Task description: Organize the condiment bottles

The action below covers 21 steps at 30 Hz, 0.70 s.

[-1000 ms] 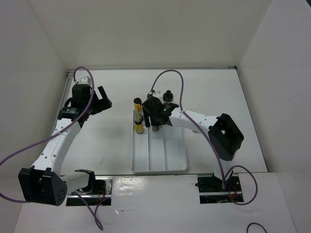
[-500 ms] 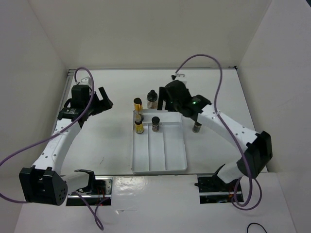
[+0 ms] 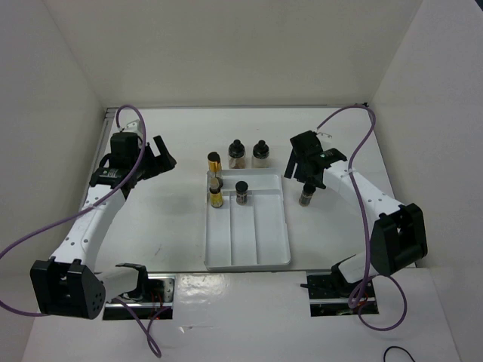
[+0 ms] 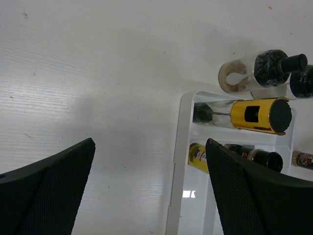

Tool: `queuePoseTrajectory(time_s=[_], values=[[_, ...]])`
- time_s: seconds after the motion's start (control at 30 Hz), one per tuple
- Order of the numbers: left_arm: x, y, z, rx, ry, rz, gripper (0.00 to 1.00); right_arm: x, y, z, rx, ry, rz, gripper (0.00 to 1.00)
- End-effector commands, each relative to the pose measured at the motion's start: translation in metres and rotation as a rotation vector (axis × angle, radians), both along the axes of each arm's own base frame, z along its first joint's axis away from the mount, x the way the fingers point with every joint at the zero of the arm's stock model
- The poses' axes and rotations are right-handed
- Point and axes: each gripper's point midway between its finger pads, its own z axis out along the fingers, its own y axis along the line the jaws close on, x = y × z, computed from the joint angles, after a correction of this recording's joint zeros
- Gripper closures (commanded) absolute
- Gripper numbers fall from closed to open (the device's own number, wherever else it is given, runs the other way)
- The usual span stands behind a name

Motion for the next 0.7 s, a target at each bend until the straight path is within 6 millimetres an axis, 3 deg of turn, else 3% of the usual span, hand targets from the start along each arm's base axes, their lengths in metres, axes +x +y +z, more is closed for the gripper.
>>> queuePoseTrajectory(time_s=[0.0,0.2,0.43,0.53,0.57,0.67], values=[[0.006,0.000,0.007,0.005,-0.038,-0.018,0.00,-0.013,-0.004,-0.018,0.002,0.069,-0.042,0.12],[0.008,0.000,0.005,0.012,-0.039,-0.023,0.00,-0.026,-0.015,-0.038,-0.034,0.136,-0.065,0.13],[0.008,-0.002,0.002,0.007,-0.030,-0.031,0.00,-0.029,-0.015,-0.050,-0.015,0.147,-0.073,0.26],[0.008,-0.001,0.002,0.014,-0.031,-0.036,0.00,-0.027,-0.015,-0.050,-0.016,0.139,-0.066,0.41],[0.008,-0.001,0.002,0.014,-0.031,-0.036,0.00,-0.027,-0.015,-0.052,-0.019,0.148,-0.066,0.56],[0.009,0.000,0.002,0.020,-0.031,-0.029,0.00,-0.027,-0.016,-0.052,-0.027,0.144,-0.070,0.74]])
